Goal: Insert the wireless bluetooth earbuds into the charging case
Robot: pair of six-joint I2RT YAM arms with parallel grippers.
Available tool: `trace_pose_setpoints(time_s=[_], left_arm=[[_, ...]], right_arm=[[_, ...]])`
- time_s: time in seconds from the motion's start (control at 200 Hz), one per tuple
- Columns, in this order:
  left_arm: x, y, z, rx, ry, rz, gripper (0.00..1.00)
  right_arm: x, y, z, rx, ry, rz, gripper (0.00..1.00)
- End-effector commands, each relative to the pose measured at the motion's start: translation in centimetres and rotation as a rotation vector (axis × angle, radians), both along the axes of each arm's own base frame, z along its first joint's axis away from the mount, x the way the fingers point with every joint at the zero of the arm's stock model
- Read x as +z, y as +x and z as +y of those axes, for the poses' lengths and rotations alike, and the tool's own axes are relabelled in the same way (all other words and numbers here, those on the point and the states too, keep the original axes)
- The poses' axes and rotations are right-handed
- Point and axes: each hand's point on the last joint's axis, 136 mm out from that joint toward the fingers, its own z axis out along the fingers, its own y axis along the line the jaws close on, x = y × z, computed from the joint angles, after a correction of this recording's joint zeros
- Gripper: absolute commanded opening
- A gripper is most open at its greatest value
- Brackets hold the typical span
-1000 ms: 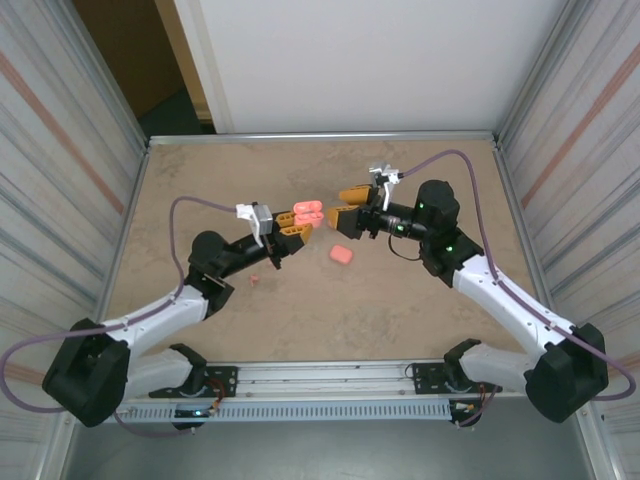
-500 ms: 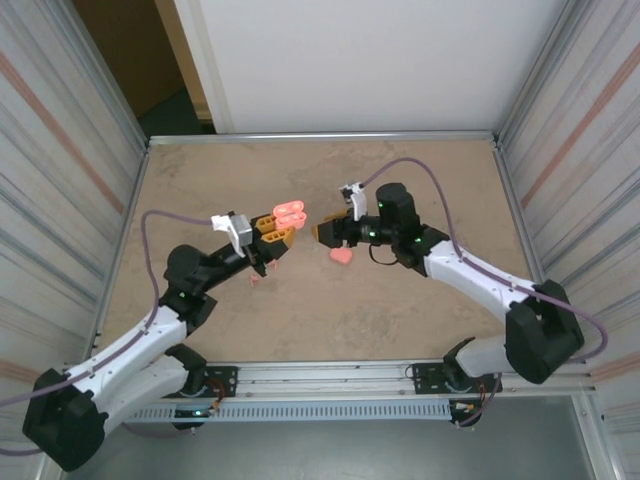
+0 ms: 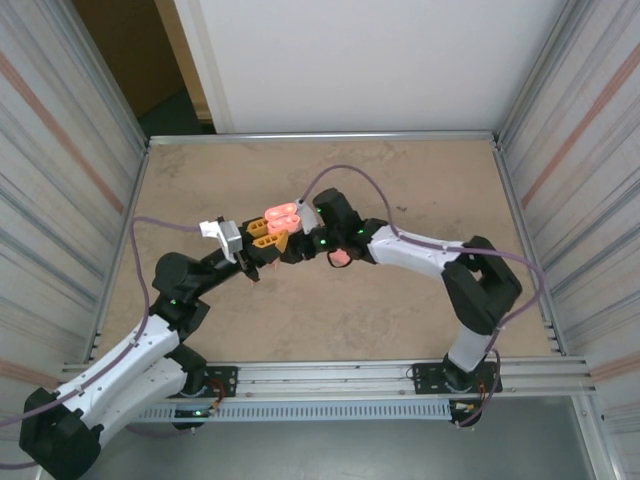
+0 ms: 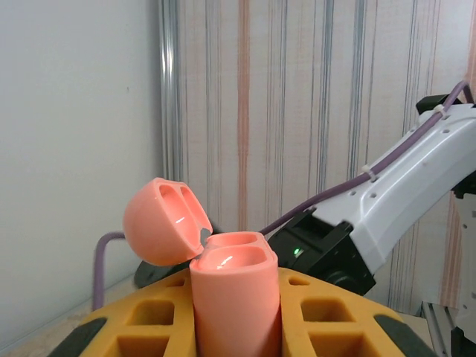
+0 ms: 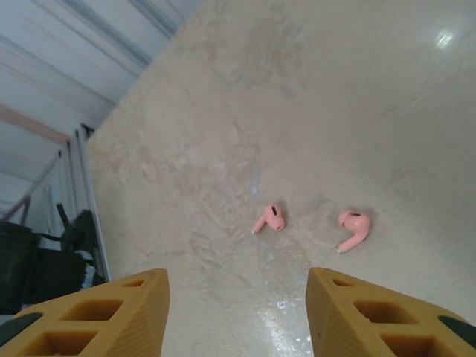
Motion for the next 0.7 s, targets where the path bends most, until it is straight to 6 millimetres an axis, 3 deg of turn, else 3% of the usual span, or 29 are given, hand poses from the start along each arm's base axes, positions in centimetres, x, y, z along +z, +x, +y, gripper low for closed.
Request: trace_pose_setpoints(time_s=[0.0,0.346,0.697], left_arm=[[0.9,-0.9,0.0,-0.031,-0.017,-0.023,0.00],[0.9,-1.0,-0.1,-0.042,-0.019,-0.022,0.00],[0.9,-0.9,-0.2,-0.045,-0.023,-0.020,0.00]], right_arm=[[-2.0,-0.5,1.3,0.035,-0.064,0.009,0.48],[-6.5,-0.8,5.8,0.129,-0.173,0.024,0.44],[-8.8,-0.5,9.0,0.192,-0.233,0.009,0.41]])
